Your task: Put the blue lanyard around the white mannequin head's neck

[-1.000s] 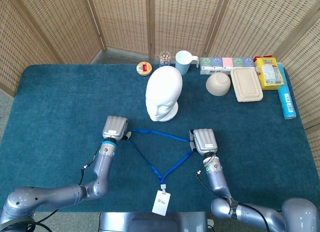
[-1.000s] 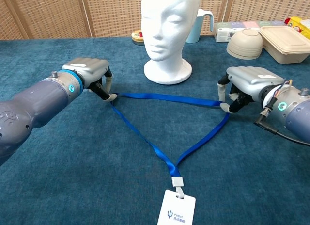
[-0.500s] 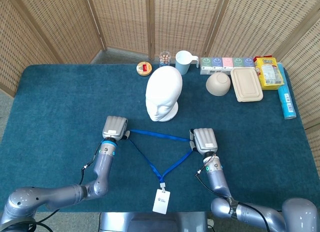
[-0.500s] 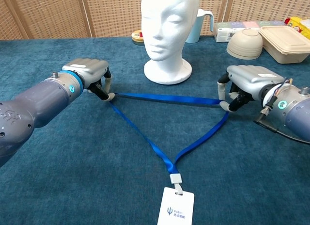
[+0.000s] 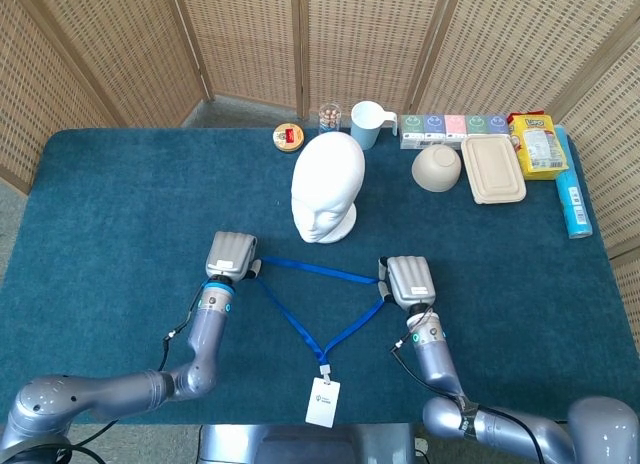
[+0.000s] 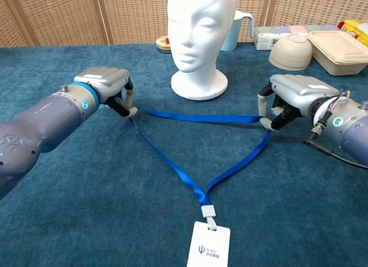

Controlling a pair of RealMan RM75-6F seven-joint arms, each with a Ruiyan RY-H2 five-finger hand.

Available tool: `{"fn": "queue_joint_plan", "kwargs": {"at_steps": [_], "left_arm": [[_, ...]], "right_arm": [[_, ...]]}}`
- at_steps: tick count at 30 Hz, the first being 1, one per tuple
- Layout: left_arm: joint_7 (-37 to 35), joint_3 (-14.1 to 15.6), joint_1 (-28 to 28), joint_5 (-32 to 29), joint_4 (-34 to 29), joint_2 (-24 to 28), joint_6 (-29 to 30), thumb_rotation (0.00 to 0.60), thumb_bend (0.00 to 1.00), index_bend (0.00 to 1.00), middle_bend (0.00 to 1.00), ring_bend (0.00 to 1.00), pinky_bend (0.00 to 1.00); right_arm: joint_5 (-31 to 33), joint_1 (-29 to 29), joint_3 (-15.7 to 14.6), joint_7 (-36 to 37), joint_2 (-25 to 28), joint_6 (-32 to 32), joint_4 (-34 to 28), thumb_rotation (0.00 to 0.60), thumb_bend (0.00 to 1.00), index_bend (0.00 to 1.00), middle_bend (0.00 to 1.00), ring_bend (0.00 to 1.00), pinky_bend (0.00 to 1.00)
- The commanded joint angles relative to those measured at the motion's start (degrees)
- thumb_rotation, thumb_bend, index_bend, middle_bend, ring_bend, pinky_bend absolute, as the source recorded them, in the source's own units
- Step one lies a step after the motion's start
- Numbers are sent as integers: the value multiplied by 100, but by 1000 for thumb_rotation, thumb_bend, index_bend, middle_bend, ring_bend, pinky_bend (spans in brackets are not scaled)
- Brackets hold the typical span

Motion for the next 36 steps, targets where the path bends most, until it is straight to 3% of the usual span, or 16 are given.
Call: {"fn": "queue_joint_plan", "kwargs": {"at_steps": [1, 7, 8, 11, 21, 28, 36], "left_arm": [[-104, 31, 76, 146, -154, 110, 89, 466, 400, 605, 923, 1000, 1000], [-356, 74, 267, 469, -643, 416, 320, 469, 401, 605, 930, 1000, 1000], [-304, 149, 334, 601, -767, 407, 570, 468, 401, 605, 931, 1000, 1000], [-506, 58, 356, 779, -868, 618, 562, 468, 400, 605, 934, 1000, 1000], [-836, -3, 659, 1657, -2528, 1603, 1148, 467, 400, 605, 935, 1000, 1000], [-704, -89, 732, 1996, -3411, 2075, 1423, 470, 400, 605, 935, 1000, 1000], [-472, -306, 697, 2002, -4008, 2378, 1593, 471, 400, 605, 936, 1000, 1000]], "right_arm": [[-49, -27, 8, 70, 55, 27, -111, 583, 504, 634, 953, 1000, 1000], [-276, -70, 8, 170, 240, 159, -544, 583, 503, 635, 957, 1000, 1000], [-310, -75, 15, 181, 282, 179, -644, 584, 504, 635, 958, 1000, 1000], [-448, -83, 34, 173, 419, 277, -945, 584, 504, 636, 958, 1000, 1000], [-635, -55, 379, 207, 1176, 424, -2352, 584, 504, 640, 961, 1000, 1000], [-502, -26, 563, 246, 1571, 458, -2942, 582, 504, 645, 964, 1000, 1000], [-321, 74, 767, 354, 1920, 450, -3293, 582, 505, 648, 966, 1000, 1000]]}}
